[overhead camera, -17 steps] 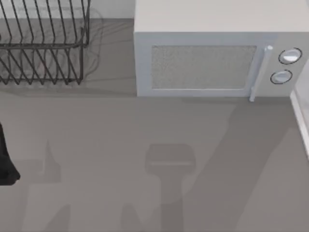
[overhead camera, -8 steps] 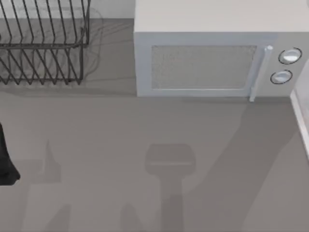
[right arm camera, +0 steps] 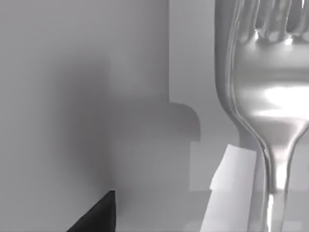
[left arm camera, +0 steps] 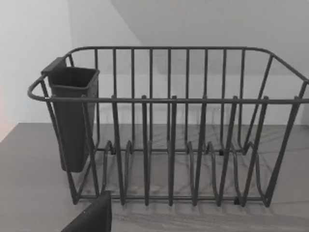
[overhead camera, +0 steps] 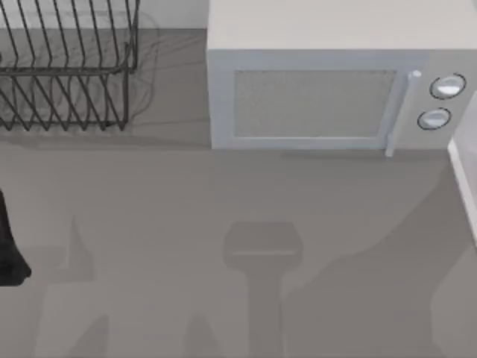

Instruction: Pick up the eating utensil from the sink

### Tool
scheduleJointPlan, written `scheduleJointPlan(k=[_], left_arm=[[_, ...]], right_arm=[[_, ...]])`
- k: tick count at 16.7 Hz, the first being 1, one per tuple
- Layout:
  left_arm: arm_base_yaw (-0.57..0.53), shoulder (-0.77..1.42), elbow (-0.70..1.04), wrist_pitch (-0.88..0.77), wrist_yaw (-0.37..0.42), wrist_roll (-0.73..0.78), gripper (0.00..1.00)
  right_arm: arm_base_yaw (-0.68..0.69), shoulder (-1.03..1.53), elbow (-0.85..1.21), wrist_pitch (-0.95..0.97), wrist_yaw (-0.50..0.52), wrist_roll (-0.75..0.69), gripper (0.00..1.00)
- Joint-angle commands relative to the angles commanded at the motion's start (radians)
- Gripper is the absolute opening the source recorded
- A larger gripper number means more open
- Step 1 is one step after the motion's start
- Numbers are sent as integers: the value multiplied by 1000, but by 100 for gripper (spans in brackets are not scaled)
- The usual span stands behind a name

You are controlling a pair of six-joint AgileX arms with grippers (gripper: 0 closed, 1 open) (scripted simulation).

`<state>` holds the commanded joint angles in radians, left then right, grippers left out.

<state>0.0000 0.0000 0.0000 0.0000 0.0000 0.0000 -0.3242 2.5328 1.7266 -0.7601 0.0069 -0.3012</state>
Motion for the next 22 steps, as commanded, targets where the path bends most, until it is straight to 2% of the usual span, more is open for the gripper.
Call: scheduleJointPlan(k=[5,18,22], left_arm=[[0,0,0,0,0,0,100],[0,0,0,0,0,0,100],[0,0,0,0,0,0,100]], right_arm=[[0,8,-6,10,0,0,100],[0,8,-6,10,0,0,2],[0,8,-6,10,0,0,0]])
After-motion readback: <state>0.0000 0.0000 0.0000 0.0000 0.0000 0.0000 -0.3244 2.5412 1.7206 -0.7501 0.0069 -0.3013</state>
